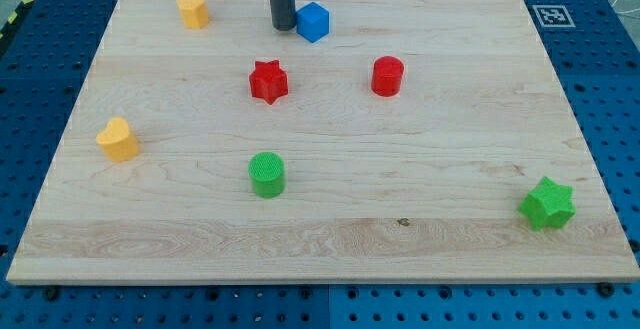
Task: Move blue cube towards the top right
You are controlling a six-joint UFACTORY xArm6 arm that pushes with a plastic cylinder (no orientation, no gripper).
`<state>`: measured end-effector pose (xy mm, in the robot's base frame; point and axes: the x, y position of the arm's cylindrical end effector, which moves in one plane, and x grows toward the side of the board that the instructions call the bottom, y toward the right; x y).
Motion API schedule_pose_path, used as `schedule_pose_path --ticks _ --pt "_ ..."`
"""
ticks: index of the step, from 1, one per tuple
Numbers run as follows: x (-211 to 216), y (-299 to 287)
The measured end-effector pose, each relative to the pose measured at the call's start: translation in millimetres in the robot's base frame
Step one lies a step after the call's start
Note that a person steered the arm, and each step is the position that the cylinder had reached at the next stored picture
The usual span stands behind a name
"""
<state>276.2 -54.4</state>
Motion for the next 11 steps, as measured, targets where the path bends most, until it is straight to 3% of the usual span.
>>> schedule_pose_path --ticks 3,4,6,8,10,11 --pt "-13.5 58.2" --pt "12.5 59.5" --pt "-22.1 109.7" --pt "-43.7 91.7" --pt "-63.1 176.9" --pt "-56.6 187.8"
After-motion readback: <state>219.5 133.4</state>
